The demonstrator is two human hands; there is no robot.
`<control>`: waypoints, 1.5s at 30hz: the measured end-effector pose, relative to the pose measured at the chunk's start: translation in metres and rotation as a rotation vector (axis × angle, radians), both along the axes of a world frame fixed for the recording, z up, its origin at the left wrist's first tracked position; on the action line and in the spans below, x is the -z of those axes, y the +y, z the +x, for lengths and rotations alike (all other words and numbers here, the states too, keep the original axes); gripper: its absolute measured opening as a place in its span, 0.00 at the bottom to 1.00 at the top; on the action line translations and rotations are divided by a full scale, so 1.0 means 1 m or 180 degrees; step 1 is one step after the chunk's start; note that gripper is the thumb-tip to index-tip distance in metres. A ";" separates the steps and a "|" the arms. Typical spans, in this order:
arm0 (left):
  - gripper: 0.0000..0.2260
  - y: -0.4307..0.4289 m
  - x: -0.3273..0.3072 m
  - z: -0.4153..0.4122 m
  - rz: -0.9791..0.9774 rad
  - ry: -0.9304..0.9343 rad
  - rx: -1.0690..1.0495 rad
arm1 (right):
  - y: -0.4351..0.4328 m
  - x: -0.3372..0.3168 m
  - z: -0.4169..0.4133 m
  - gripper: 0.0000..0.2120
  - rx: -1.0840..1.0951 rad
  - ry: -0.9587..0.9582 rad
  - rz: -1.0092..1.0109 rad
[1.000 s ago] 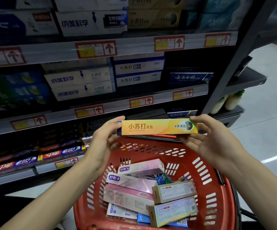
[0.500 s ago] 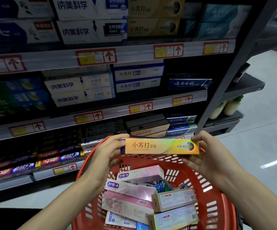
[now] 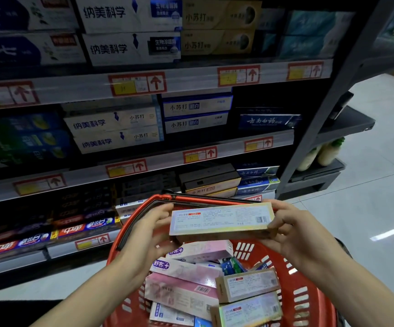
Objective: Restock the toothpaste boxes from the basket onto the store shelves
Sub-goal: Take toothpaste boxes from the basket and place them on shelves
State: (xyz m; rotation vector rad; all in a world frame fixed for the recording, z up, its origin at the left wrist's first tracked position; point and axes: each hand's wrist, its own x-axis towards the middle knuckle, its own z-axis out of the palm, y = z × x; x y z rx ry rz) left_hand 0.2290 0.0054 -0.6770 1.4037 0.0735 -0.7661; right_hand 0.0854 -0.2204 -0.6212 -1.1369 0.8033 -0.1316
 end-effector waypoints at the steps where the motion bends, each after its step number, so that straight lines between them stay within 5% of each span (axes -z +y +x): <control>1: 0.15 0.001 0.000 -0.001 0.0317 0.0112 0.0083 | 0.000 0.001 -0.001 0.21 -0.0014 -0.0008 -0.0036; 6: 0.39 0.007 0.000 -0.005 0.0748 0.0777 0.0868 | -0.001 0.008 -0.002 0.24 -0.0061 -0.0181 -0.0076; 13: 0.20 0.004 -0.004 -0.007 -0.0006 0.0513 0.0632 | 0.000 0.017 -0.003 0.25 0.0196 -0.0501 -0.0178; 18: 0.21 0.008 -0.003 -0.003 -0.0103 -0.0174 0.0845 | -0.005 0.020 -0.006 0.36 0.0290 -0.0343 0.0082; 22: 0.23 0.013 -0.002 -0.002 -0.0228 -0.0465 0.0865 | 0.000 0.017 -0.008 0.29 0.0267 -0.0264 0.0558; 25: 0.27 0.015 -0.003 -0.004 -0.0275 -0.0643 0.0949 | 0.005 0.013 -0.008 0.17 0.0124 -0.0022 0.0424; 29: 0.26 0.013 0.000 -0.002 -0.0341 -0.0655 0.0904 | 0.009 0.013 -0.006 0.14 0.0203 0.0179 0.0420; 38: 0.35 0.000 -0.013 0.017 -0.1280 -0.0267 0.0369 | 0.004 0.001 0.010 0.07 0.0587 -0.0678 0.0377; 45: 0.20 -0.022 -0.041 0.018 -0.1610 -0.0157 -0.0241 | -0.005 -0.020 0.025 0.06 0.0656 -0.1200 0.0212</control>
